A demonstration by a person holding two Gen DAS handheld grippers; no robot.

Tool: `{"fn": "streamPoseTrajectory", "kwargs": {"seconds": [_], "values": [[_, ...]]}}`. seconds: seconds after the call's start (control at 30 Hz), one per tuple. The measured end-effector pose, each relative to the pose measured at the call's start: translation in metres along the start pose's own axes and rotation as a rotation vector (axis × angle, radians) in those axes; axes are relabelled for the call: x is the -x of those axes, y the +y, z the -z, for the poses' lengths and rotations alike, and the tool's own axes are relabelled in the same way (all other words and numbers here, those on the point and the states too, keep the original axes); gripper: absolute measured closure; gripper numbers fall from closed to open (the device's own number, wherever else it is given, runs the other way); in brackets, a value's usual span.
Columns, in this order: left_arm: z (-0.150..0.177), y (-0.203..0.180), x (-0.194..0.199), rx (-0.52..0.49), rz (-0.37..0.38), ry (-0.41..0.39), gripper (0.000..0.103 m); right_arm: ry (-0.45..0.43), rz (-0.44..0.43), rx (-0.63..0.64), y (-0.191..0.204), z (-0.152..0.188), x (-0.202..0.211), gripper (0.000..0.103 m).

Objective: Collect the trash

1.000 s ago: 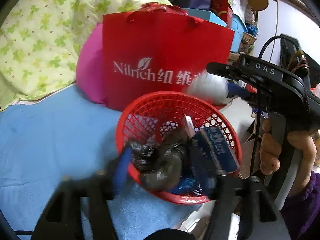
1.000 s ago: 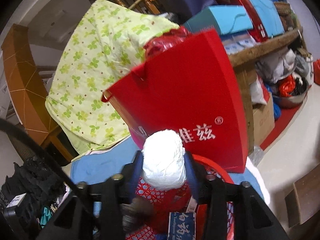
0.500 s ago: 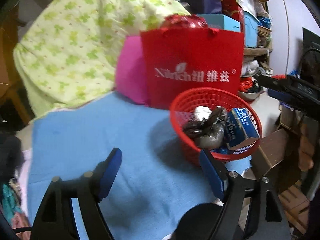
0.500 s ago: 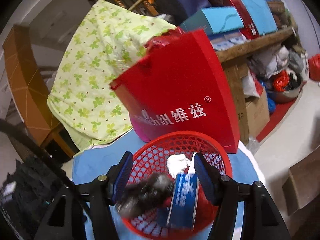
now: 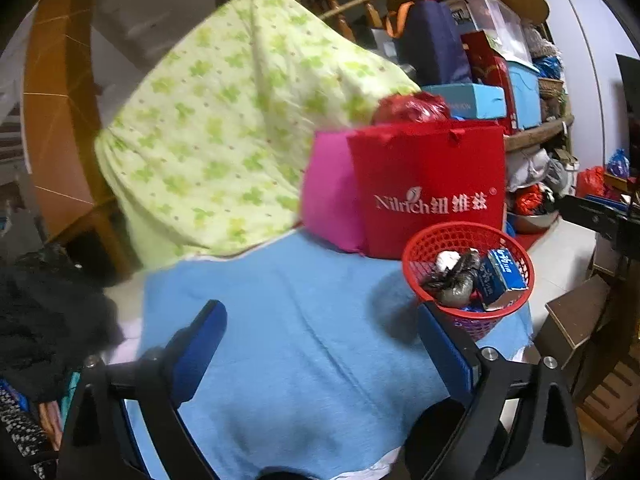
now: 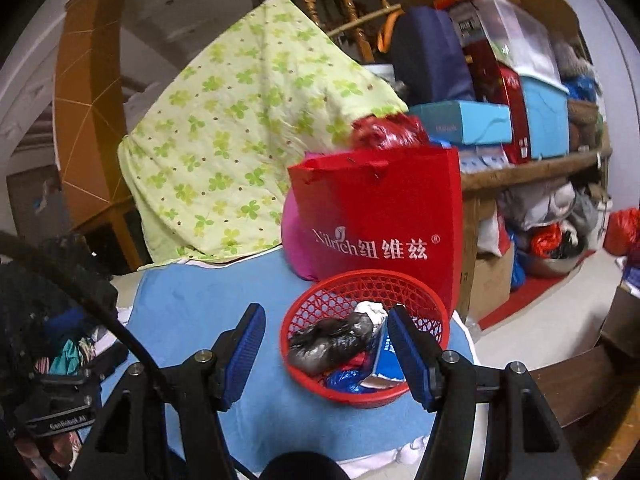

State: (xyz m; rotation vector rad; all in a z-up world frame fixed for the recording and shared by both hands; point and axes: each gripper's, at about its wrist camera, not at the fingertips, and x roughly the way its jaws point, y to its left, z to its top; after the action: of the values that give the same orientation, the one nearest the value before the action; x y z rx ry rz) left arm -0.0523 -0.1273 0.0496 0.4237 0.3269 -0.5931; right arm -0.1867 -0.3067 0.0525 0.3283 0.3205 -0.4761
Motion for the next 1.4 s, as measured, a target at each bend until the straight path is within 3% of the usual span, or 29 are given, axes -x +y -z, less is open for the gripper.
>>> {"fn": "streamPoseTrajectory", "kwargs": {"seconds": [0.23,0.67,1.4], "values": [[0.0,0.01,0.031,-0.004,-0.08,-0.015,0.003,-0.018,0.062,0.032,0.015,0.004,0.038,0.033],[0.006,0.016,0.064,0.024,-0.119,-0.012,0.002,-0.02,0.142,0.129,0.024,0.013,0.097,0.032],[0.011,0.019,0.091,0.026,-0.143,-0.034,0.001,0.013,0.157,0.177,0.038,0.027,0.116,0.032]]}}
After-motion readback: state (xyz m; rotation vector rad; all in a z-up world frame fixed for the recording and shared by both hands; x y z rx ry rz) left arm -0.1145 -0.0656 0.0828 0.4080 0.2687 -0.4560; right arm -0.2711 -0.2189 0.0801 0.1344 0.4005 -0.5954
